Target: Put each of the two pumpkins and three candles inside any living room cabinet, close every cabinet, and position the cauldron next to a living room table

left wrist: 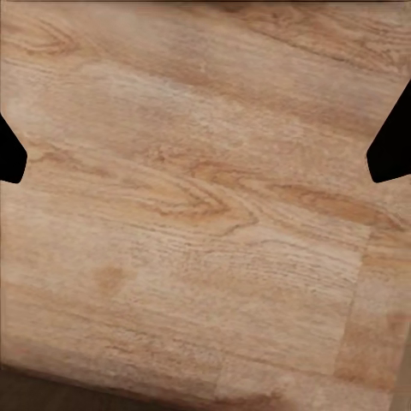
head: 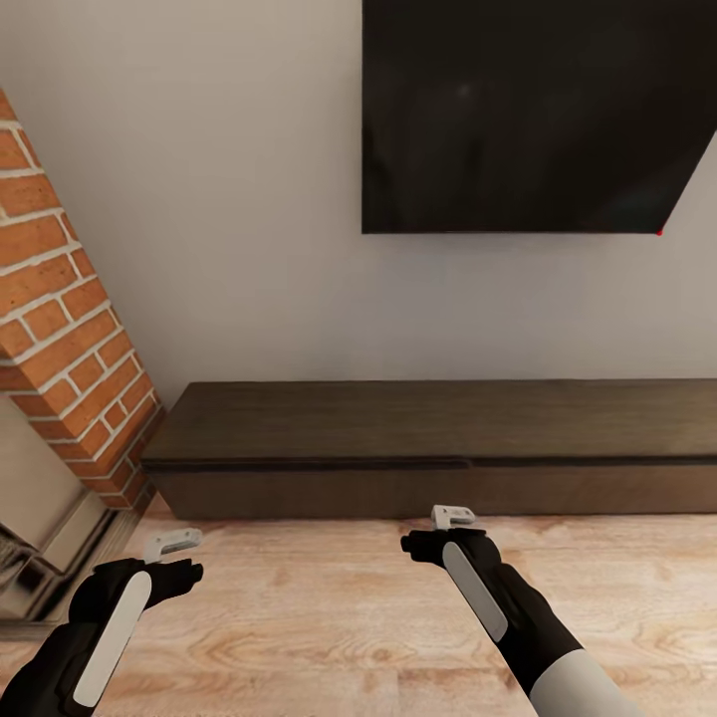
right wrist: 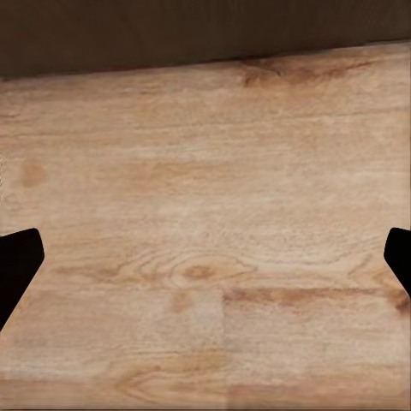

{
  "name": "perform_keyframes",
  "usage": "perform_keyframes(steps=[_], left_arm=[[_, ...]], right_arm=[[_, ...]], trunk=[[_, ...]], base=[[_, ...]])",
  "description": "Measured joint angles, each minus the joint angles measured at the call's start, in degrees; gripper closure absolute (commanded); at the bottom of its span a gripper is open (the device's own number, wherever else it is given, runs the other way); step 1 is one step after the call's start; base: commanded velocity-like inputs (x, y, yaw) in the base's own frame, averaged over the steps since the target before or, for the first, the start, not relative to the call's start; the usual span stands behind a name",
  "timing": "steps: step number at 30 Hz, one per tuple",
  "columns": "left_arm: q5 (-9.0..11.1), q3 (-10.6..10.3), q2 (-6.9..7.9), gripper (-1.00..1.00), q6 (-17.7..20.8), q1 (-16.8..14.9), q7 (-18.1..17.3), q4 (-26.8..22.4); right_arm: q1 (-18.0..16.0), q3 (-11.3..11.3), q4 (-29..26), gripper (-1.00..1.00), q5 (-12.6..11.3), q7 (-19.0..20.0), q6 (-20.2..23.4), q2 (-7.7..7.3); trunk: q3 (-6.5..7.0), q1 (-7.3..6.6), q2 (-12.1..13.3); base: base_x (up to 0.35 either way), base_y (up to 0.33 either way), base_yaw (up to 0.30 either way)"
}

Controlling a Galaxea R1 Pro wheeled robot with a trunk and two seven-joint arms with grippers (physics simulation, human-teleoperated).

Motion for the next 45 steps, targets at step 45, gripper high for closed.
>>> perform_keyframes(steps=[45], left_arm=[[0.2,0.1,0.18,-1.0,0.2,0.0,-0.2,0.0]], right_arm=[[0.0,-0.1,2.2,-1.0,-1.7,0.2,0.4,-0.12]], trunk=[[6.63,-8.35,15.2]], base=[[0.0,0.0,0.003]])
